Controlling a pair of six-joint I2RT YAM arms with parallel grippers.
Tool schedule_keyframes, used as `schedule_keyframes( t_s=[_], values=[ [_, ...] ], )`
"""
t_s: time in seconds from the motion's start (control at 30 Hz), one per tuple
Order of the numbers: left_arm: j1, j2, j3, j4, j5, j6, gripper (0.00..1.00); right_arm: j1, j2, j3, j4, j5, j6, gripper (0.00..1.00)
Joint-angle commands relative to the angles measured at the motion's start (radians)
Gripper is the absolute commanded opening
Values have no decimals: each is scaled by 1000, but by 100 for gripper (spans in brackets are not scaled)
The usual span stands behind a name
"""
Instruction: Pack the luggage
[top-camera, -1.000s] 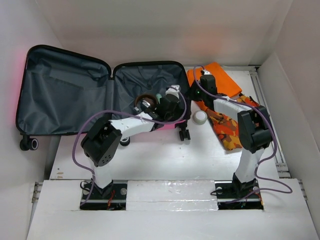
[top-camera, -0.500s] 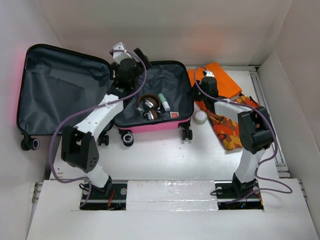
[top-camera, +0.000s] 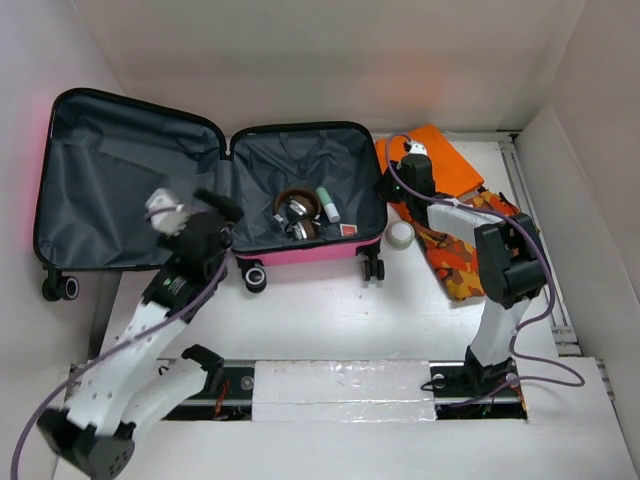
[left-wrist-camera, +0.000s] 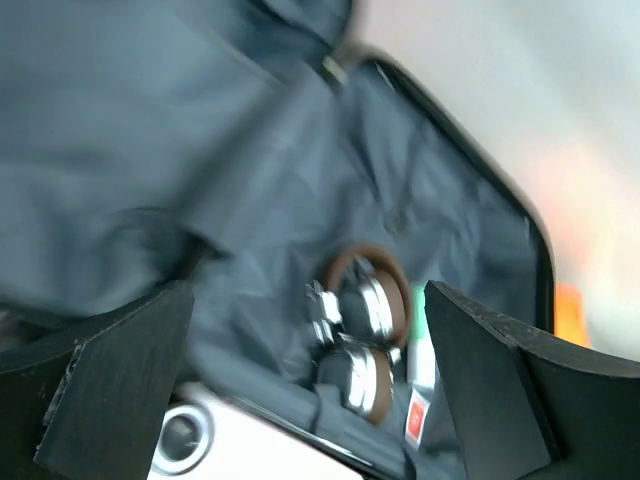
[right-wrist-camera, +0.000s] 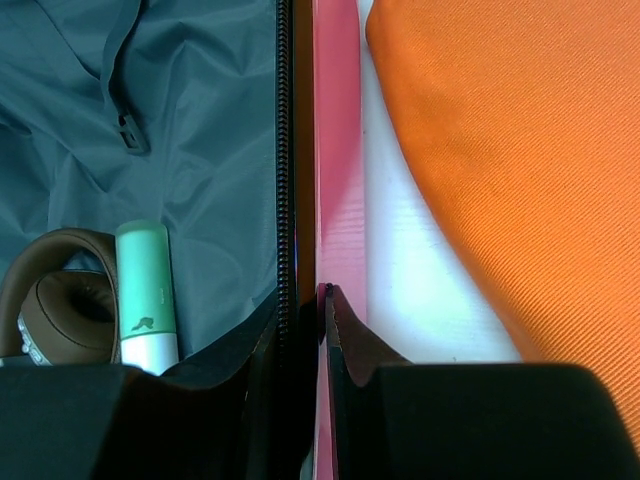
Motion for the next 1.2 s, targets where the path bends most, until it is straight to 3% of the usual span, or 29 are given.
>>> schedule_keyframes(
  t_s=[0.0,0.13,0.3,0.37,0.4,0.43,0.47,0.5,0.53,0.57,0.67,0.77,0.8,0.83,0.97,1.17],
  values=[
    [36,-134,-9,-371,-250,-266,95,83,50,-33,-27,-126,-5,0],
    [36,-220,29,-617,-379,-486,94,83,50,-33,-16,-138,-5,0],
    [36,-52,166,-858,-445,-640,91,65,50,-42,-16,-172,-14,0],
    [36,26,265,-794,-404,-557,91,55,41,-43,-16,-184,-14,0],
    [36,109,305,-722,-374,-362,93,55,41,-43,-16,-184,-14,0],
    [71,157,412,-606,-334,-287,93,55,41,-43,-16,-184,-14,0],
    [134,206,477,-567,-264,-218,93,55,41,-43,-16,-184,-14,0],
    [289,296,530,-523,-43,-158,93,55,41,-43,-16,-194,-14,0],
    [361,336,576,-477,58,-63,93,55,41,-43,-16,-194,-14,0],
    [390,370,712,-531,82,-94,91,55,41,-43,-16,-194,-14,0],
    [259,398,822,-690,-144,-181,91,55,62,-43,-16,-194,-24,0],
    [355,274,682,-709,-181,-192,91,46,76,-33,-16,-220,-24,0],
    [410,231,561,-683,-168,-155,91,46,76,-24,-16,-229,-24,0],
    [540,143,501,-639,-113,-104,91,46,85,-24,-16,-229,-24,0],
    [760,30,399,-545,-5,60,89,37,76,-33,-7,-238,-24,0],
    [776,129,387,-627,-106,41,89,37,55,-43,-7,-238,-24,0]
  ],
)
